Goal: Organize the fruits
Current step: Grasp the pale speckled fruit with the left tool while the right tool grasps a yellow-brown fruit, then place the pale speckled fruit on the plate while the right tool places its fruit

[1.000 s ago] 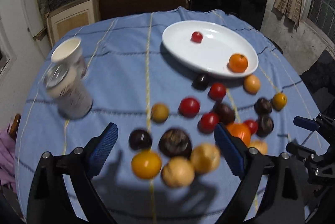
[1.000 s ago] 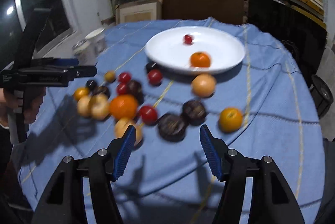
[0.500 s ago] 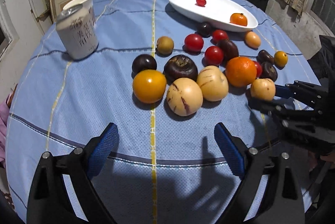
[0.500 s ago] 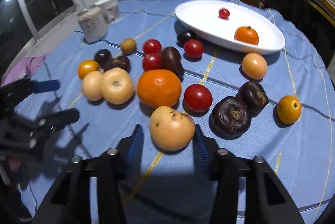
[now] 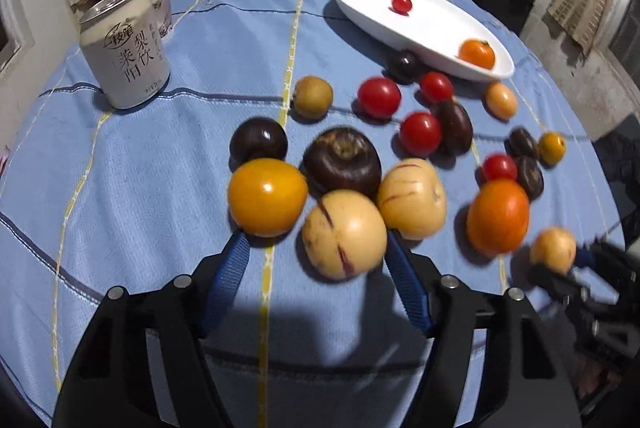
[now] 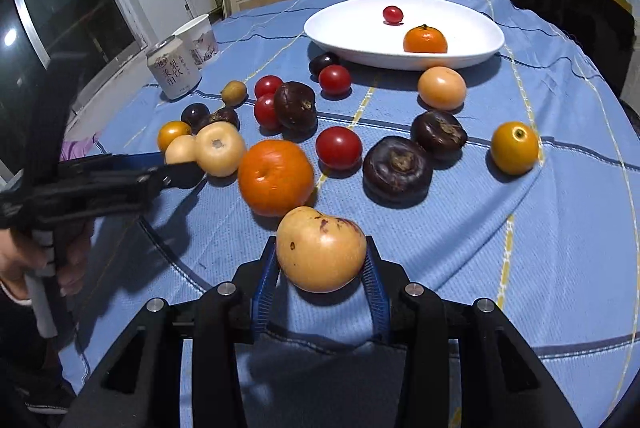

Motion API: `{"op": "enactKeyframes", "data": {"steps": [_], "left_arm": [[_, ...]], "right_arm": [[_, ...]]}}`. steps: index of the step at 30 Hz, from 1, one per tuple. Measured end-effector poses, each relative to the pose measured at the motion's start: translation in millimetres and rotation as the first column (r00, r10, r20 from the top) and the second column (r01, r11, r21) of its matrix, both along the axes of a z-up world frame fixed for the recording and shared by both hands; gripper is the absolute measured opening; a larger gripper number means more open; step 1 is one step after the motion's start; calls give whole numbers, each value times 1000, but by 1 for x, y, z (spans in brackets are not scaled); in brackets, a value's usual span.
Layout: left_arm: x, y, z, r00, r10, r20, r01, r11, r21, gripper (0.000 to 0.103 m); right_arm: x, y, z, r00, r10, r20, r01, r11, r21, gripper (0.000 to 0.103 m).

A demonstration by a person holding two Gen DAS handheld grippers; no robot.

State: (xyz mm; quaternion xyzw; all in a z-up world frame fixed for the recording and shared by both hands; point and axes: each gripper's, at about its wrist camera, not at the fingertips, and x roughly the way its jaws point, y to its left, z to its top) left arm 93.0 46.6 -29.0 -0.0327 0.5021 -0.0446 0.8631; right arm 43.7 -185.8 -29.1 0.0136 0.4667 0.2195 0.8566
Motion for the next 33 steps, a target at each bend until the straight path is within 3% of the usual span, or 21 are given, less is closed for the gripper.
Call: {"op": "enactKeyframes", "data": {"steps": [2,3,4,6,9,16,21,26,29,33], "left_arm": [[6,0,0,1000,10,7,-10,1000,-16,58],[7,-1,0,1000,0,5,0,1000,-27,42],[6,-4,1,1000,-25,15,26,999,-29,39],[3,-8,2,999,-47,23,47,999,21,39],[-7,-4,7,998,-64,7,64,998,5,39],[-7,-5,64,986,-121,114,125,992,-23,39],[44,-36,93,968,-158,193,156,987,26,39],[123,-71,82,973,-167,160,163,986,40,39],[168,-86,64,981,-152,122,145,987,64,39],[200,-100,40,983,-161,88,152,984,92,39]], "right_arm": [[-1,0,1,1000,2,2,-2,1000,5,42],[-1,0,2,1000,3,5,-3,1000,5,42],[-2,0,3,1000,5,10,-5,1000,6,42],[-3,0,7,1000,11,17,-11,1000,18,42],[-5,-3,16,999,12,36,-13,1000,26,42],[12,-21,52,992,-16,122,14,1000,21,42],[49,-27,77,977,-46,209,44,999,12,42],[113,-31,78,968,-96,233,96,995,11,41],[156,-45,70,970,-153,187,148,988,42,42],[209,-51,45,978,-187,96,183,982,50,42]]}}
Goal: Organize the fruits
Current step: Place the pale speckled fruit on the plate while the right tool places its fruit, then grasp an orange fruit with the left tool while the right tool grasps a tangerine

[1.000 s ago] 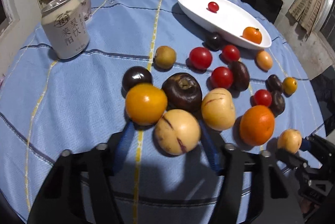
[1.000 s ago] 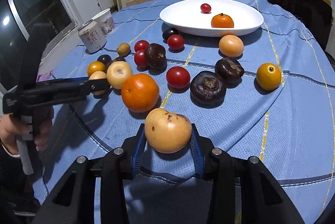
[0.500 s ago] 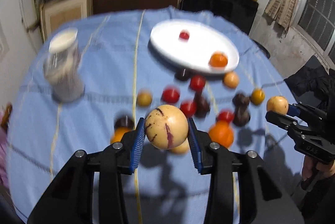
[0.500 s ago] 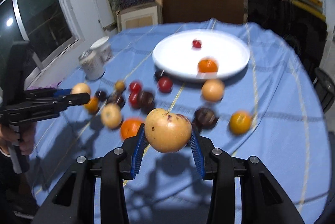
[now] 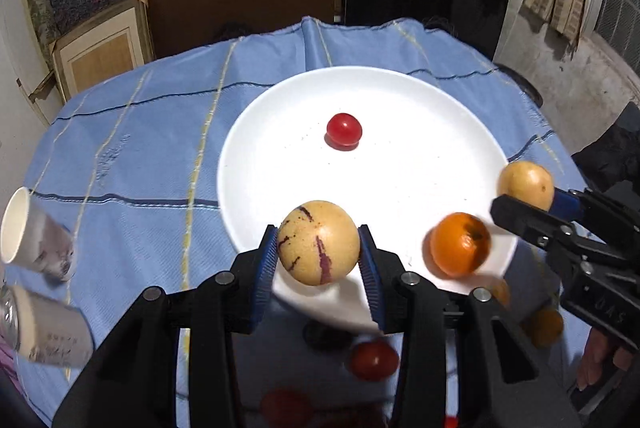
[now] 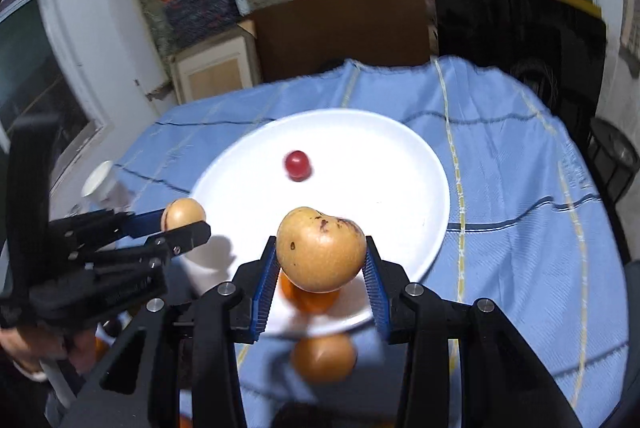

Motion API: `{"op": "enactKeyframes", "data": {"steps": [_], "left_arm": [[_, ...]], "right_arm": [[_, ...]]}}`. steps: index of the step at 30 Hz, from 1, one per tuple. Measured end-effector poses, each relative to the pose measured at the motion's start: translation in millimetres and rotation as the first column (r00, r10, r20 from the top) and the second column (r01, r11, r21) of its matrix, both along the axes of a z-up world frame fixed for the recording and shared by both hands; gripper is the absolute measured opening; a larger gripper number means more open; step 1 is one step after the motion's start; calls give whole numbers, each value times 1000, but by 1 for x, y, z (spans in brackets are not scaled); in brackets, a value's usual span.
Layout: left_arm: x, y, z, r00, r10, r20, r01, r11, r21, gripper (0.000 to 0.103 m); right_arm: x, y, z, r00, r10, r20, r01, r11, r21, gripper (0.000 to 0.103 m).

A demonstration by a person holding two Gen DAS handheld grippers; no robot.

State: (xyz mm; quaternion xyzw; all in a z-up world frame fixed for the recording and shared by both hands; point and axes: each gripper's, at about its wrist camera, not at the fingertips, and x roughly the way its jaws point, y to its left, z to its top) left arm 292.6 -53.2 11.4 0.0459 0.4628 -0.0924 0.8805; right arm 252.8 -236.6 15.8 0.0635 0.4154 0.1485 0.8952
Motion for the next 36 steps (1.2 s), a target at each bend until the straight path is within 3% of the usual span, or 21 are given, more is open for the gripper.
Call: {"op": "enactKeyframes", "data": {"steps": [3,5,6,7,13,16,20,25,36], "left_arm": [[13,-3,-12,1000,14,-28,-14,1000,-4,39],[14,-2,-14,999,22,-33,-23,1000,-20,54],[12,-1,-13,999,35,-14,-35,999,-19,73],[9,0,-10,999,48,10,-48,999,-13,77],[-26,17,23,997,34,65,-30,998,-51,77],[-51,35,35,996,39,77,-36,999,-41,78],[-91,67,41,991,72,109,-70,997,-25,86],[-139,105,30,989,114,95,-114,993,-5,86],[-210,121,-16,995,103,2,-103,994,21,86]], "right_arm": [[18,2,-17,999,-16,-38,15,1000,-8,42],[25,5,-25,998,-14,-64,13,1000,-4,45],[26,5,-27,998,-24,-65,25,1000,9,49],[25,5,-27,997,-33,-63,34,999,15,55],[0,-1,-10,998,-43,-37,44,998,45,56],[-30,-12,-1,999,-40,-24,42,996,80,60],[-78,-21,6,1000,-26,8,26,996,83,62],[-135,-17,4,1000,8,21,-9,998,60,71],[-203,13,-18,996,92,-6,-92,996,19,71]]}}
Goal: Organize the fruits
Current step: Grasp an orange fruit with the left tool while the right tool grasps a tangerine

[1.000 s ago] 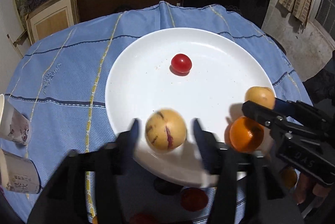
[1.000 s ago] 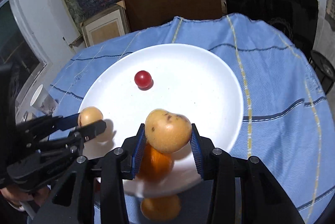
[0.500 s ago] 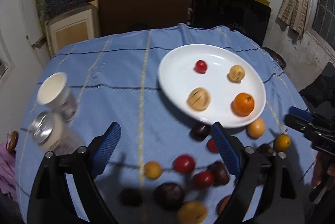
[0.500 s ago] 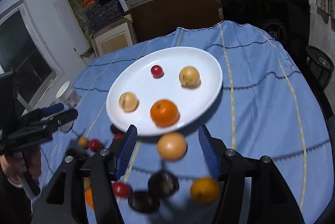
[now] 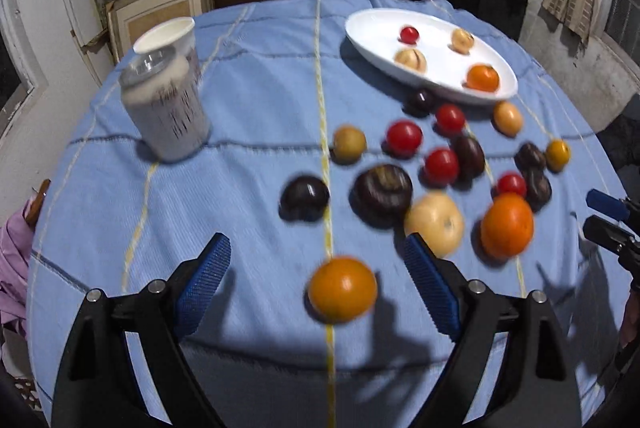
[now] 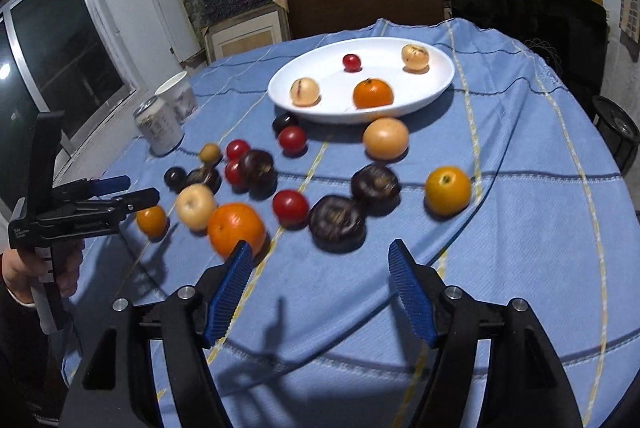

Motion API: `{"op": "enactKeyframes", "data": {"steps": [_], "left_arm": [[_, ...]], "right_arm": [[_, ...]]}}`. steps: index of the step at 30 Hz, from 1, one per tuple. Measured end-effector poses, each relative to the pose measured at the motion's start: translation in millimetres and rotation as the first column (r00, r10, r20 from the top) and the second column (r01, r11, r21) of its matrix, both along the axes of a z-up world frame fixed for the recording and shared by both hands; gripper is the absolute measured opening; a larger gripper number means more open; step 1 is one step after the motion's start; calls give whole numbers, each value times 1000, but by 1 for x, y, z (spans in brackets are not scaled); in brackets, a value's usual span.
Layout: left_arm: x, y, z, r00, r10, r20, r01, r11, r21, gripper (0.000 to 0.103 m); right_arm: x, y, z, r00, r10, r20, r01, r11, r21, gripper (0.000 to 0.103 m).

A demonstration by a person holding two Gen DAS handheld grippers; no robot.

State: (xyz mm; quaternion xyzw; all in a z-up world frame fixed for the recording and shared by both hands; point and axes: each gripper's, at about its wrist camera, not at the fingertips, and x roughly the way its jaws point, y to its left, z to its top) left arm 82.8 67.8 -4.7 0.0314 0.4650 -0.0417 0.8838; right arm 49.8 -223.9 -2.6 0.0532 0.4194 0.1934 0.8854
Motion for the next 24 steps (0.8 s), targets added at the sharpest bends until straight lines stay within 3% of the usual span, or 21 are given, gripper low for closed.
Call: {"op": "enactKeyframes", "data": {"steps": [3,6,7,12,18,19,20,24], "left_arm": [[-6,-2,-12,1000,-7,-18,8,1000,20,84],[-6,-1,-25,998,-12,-63,12,1000,-10,59],[-5,0,-28,997,-7,-73,5,1000,-21,57],[-6,0,-28,998,-5,-56,3,1000,-24,57],[-5,1,-27,998,-8,-60,5,999,-37,57],[-5,1,-27,998,-7,-61,5,999,-37,57],[-5,1,-26,998,-7,-61,4,999,-37,57],[-4,1,-26,998,-1,-64,-2,999,-38,57]], "right_arm": [[-6,10,-4,1000,28,-12,-28,999,-16,71],[-10,26,-4,997,79,-11,-79,996,-31,71],[-10,32,-4,996,93,-13,-93,995,-36,71],[-1,66,-11,987,157,-36,-159,984,-76,71],[24,91,-23,989,136,-62,-144,980,-138,69],[28,95,-25,989,134,-67,-143,979,-143,64],[30,98,-28,988,132,-75,-142,978,-151,48],[30,100,-31,989,131,-72,-142,974,-177,47]]}}
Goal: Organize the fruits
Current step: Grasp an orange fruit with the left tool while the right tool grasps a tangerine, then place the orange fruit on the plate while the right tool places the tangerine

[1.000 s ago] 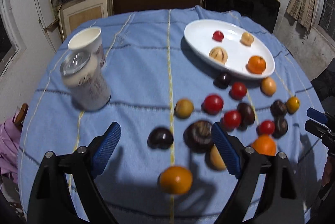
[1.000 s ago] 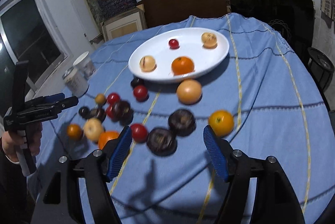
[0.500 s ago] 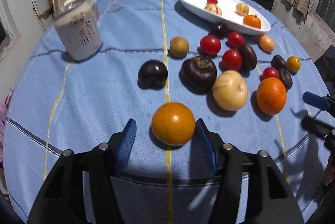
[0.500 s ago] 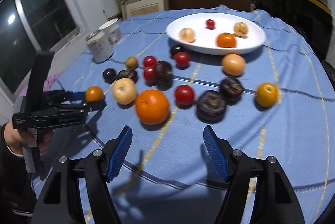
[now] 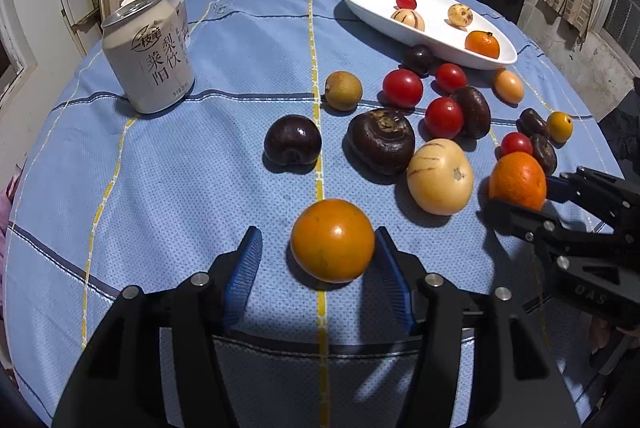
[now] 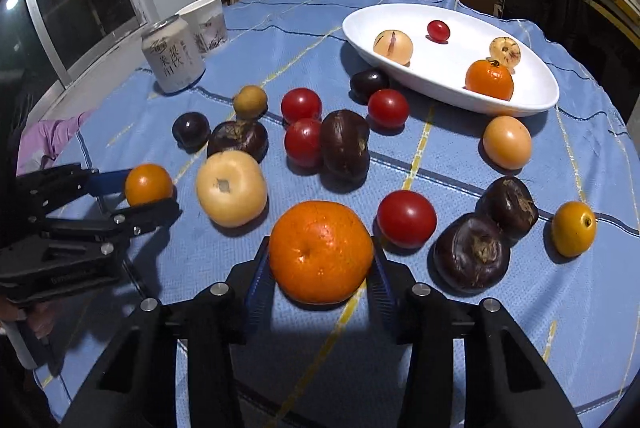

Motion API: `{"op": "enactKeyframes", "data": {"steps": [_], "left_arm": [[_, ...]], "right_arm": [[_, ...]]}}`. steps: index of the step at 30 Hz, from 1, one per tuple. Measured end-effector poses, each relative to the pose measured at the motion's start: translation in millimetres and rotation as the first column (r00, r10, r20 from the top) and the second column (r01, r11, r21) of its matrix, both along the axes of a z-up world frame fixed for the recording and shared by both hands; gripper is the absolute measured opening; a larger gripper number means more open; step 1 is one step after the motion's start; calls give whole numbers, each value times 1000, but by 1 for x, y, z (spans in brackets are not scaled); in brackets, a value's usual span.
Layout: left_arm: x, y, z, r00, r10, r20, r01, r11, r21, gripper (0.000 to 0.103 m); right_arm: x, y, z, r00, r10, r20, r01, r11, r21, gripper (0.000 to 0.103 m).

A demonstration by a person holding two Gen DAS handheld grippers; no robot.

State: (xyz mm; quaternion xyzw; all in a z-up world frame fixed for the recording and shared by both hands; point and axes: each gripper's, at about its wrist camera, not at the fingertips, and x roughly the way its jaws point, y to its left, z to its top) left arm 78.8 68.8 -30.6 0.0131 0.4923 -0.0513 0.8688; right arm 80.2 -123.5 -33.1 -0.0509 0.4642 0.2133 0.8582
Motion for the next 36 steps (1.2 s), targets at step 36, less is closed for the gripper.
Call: {"op": "enactKeyframes", "data": {"steps": [36], "left_arm": [[234,-114,69,991,-38,130,34,999,29,37]], "right_arm": [[161,-107,50,966,-241,96,223,960,169,47]]}}
